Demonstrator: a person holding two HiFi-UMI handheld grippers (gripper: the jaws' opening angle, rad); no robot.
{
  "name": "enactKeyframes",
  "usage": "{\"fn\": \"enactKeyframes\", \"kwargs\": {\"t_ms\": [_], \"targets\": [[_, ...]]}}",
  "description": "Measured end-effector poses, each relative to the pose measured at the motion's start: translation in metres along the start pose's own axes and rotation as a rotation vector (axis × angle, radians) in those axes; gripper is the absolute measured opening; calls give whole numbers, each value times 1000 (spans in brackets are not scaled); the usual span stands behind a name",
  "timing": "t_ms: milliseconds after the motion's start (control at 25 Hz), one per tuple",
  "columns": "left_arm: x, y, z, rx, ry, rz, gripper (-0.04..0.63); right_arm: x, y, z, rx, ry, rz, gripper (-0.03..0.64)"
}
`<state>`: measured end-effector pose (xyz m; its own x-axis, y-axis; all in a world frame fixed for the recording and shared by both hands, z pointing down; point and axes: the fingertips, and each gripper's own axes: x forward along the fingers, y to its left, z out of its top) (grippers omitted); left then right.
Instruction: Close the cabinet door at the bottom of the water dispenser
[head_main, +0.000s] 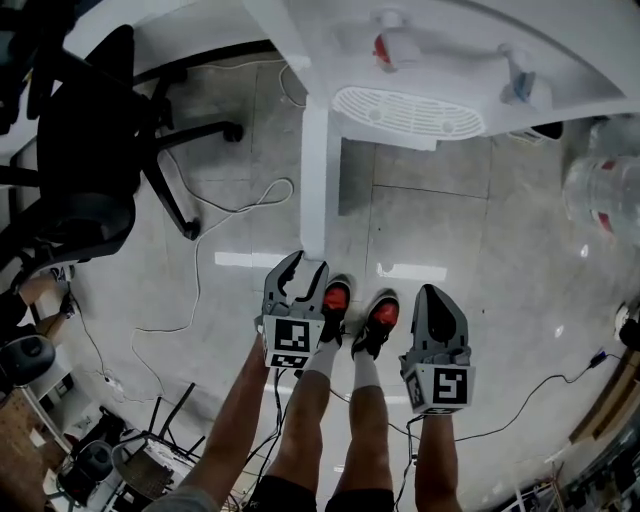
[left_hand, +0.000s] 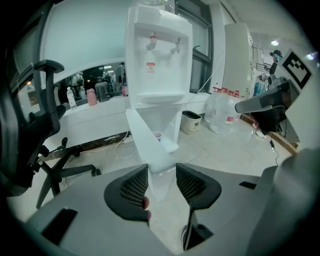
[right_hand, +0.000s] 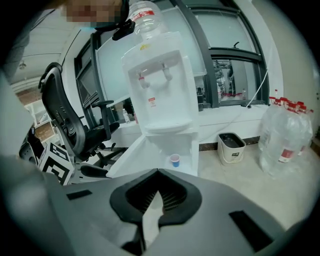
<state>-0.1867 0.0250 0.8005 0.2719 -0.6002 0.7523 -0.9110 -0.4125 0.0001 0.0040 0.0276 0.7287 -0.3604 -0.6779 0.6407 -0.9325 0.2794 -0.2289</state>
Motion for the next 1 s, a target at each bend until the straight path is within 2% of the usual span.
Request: {"fn": "enactKeyframes", "kwargs": {"t_ms": [160, 320, 520, 600, 1000], "targets": [[6, -19, 7, 54, -5, -17, 163, -10, -18, -4, 18, -13, -24, 17], [16, -41, 21, 41, -12, -48, 160, -19, -36, -5, 34, -21, -46, 17], [28, -64, 35, 58, -21, -66, 146, -27, -54, -7, 62, -27, -68, 17], [31, -71, 40, 67, -23, -79, 143, -30, -61, -5, 67, -59, -78, 17], [51, -97, 65, 78, -31, -138, 141, -33, -84, 3, 104, -100, -123, 17]]}}
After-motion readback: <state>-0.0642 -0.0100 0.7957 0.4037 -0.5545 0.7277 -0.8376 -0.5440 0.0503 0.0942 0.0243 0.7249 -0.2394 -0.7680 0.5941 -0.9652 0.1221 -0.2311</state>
